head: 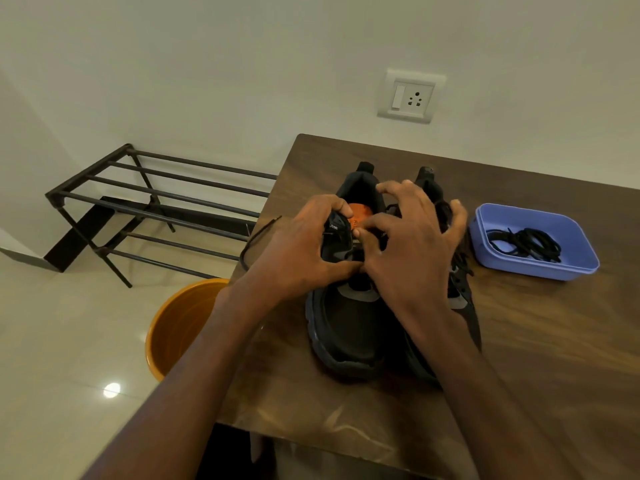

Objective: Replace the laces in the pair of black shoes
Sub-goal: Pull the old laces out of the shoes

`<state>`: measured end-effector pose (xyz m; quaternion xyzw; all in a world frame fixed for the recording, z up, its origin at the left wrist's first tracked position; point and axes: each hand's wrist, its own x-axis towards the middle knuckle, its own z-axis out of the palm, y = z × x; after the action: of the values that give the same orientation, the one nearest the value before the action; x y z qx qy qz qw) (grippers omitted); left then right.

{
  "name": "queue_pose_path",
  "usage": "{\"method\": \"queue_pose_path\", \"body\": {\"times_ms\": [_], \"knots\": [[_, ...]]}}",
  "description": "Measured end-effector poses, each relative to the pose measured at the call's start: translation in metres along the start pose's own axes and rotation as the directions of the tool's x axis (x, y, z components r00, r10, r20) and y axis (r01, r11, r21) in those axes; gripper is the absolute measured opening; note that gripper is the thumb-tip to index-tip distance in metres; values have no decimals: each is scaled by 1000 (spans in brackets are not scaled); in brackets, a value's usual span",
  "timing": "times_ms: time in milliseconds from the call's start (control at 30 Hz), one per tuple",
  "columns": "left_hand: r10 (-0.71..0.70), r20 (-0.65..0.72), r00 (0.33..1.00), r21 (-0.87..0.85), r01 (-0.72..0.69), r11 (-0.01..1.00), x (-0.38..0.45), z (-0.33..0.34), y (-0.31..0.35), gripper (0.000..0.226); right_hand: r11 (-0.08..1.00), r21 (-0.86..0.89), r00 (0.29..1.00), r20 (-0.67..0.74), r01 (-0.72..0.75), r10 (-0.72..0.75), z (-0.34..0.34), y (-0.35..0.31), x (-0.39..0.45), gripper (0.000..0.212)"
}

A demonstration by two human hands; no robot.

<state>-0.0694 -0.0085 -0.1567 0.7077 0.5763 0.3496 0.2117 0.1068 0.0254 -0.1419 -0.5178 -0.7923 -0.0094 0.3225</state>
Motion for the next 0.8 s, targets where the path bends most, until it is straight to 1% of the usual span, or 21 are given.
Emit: {"method": "queue_pose_path", "body": {"times_ms": [67, 133, 200, 267, 333, 367, 400, 467, 533, 567, 633, 667, 733, 767, 800], "knots": [[-12, 1, 1000, 9, 12, 1000, 1, 0, -1, 71, 998, 14, 991, -120, -64, 65, -2, 2, -1, 5], [-30, 5, 1000, 6, 30, 1000, 1, 1, -2, 72, 994, 30, 972, -208, -104, 108, -5, 5, -1, 3], [-42, 3, 999, -3, 42, 999, 1, 1, -2, 72, 985, 66, 946, -275, -157, 169, -13, 8, -1, 5], [-33, 5, 999, 6, 33, 999, 1, -1, -1, 70, 968, 125, 924, -292, -218, 246, -25, 10, 1, 9], [16, 22, 1000, 44, -17, 999, 0, -1, 0, 65, 950, 177, 930, -219, -258, 294, -36, 11, -1, 9], [41, 32, 999, 75, -43, 996, -1, 0, 1, 60, 945, 179, 939, -165, -273, 303, -40, 12, -3, 6], [59, 40, 997, 107, -63, 992, -1, 1, 1, 55, 945, 159, 946, -110, -287, 306, -42, 14, -6, 5], [89, 43, 995, 160, -94, 983, -3, 3, 2, 40, 950, 111, 956, -11, -291, 294, -45, 16, -12, 12], [112, 17, 994, 216, -114, 970, -4, 6, 3, 29, 955, 80, 957, 67, -286, 281, -47, 17, -16, 10], [115, -4, 993, 227, -111, 967, -4, 8, 6, 26, 954, 68, 953, 95, -293, 286, -51, 16, -18, 17], [112, -58, 992, 223, -96, 970, -3, 12, 9, 20, 950, 52, 941, 166, -308, 296, -57, 16, -21, 42], [115, -80, 990, 221, -94, 971, -3, 15, 11, 16, 948, 63, 932, 209, -314, 295, -62, 15, -22, 52], [114, -110, 987, 217, -88, 972, -2, 18, 14, 10, 943, 82, 906, 315, -322, 282, -71, 12, -28, 60], [108, -121, 987, 209, -81, 975, -2, 20, 15, 8, 947, 51, 890, 359, -318, 280, -73, 12, -33, 61], [106, -139, 985, 199, -77, 977, -2, 21, 17, 6, 957, -4, 890, 367, -290, 271, -75, 12, -37, 58]]}}
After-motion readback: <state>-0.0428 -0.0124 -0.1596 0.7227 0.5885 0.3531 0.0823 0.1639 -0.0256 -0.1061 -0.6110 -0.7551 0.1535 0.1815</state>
